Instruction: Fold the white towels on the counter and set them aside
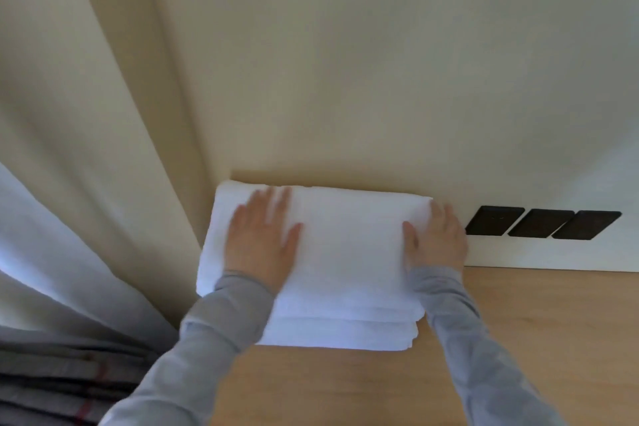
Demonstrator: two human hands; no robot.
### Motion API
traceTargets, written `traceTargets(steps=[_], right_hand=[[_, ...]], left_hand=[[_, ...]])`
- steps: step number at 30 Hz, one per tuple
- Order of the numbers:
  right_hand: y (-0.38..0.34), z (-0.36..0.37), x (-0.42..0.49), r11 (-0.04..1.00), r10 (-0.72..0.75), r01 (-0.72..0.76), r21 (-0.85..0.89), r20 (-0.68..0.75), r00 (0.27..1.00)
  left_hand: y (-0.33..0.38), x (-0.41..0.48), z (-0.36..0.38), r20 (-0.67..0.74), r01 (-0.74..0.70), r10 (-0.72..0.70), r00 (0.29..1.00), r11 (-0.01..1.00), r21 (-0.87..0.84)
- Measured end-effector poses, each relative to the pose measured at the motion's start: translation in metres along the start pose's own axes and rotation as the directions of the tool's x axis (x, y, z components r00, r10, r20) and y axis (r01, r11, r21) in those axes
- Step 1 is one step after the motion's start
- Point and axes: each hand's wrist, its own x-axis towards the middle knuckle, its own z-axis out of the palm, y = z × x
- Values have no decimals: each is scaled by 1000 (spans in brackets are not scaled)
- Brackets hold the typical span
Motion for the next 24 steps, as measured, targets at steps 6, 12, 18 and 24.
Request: traceTargets(steps=[6,12,18,24], right_hand=[[-57,23,-26,877,-451,476,-69,224,864],[-4,22,-1,894,-412,442,-72,256,875],[-1,29,2,907,-381,416,-71,283,880],[-8,19,5,913,-343,398,-94,353,870]], left_hand=[[13,21,40,251,-64,30,968,990,127],[-55,24,38,222,-108,73,972,983,149],[-58,26,50,254,-106,73,964,988,117],[-54,31,42,309,-123,71,948,981,151]])
